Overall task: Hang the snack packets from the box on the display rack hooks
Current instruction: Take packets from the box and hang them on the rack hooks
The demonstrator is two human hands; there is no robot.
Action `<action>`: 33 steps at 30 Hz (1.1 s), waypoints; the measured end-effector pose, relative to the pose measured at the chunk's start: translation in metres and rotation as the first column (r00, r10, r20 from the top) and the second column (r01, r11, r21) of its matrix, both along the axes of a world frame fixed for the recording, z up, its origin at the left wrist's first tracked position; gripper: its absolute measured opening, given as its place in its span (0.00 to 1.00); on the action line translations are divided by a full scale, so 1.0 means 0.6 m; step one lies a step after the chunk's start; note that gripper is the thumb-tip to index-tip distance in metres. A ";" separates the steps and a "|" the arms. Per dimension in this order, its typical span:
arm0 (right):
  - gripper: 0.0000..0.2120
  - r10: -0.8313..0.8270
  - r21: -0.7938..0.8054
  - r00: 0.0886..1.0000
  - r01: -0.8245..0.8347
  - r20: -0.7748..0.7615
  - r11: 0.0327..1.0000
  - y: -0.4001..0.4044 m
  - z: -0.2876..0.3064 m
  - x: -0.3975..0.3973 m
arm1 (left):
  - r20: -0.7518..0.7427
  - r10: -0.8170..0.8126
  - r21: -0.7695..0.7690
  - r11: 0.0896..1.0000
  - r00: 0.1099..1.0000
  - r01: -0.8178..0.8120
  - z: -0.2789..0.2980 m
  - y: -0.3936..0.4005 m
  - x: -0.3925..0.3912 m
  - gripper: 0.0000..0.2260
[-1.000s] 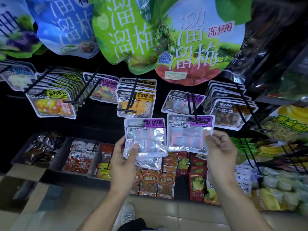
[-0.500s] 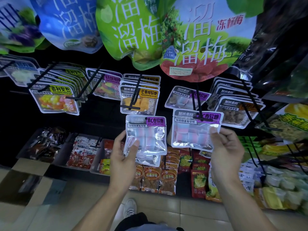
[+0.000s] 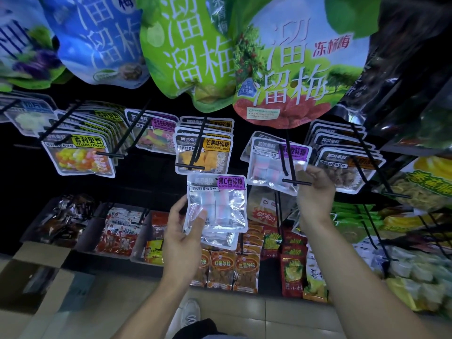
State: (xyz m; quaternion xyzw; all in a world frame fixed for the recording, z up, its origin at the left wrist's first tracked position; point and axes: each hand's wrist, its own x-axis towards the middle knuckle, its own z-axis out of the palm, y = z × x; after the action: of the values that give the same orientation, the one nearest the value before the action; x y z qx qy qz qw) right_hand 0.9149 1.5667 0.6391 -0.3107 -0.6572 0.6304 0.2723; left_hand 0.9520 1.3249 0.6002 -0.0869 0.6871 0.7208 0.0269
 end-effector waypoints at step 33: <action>0.03 0.192 -0.076 0.979 -0.197 -0.062 0.978 -0.026 0.043 0.115 | 0.040 0.028 0.032 0.999 0.999 -0.030 0.009 0.022 -0.015 0.14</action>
State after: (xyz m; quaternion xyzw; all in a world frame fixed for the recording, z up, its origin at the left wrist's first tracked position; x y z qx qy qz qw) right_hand 0.9842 1.5511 0.6648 -0.2385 -0.6507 0.6884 0.2141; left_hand 0.9429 1.3384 0.6054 -0.1105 0.6734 0.7303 0.0314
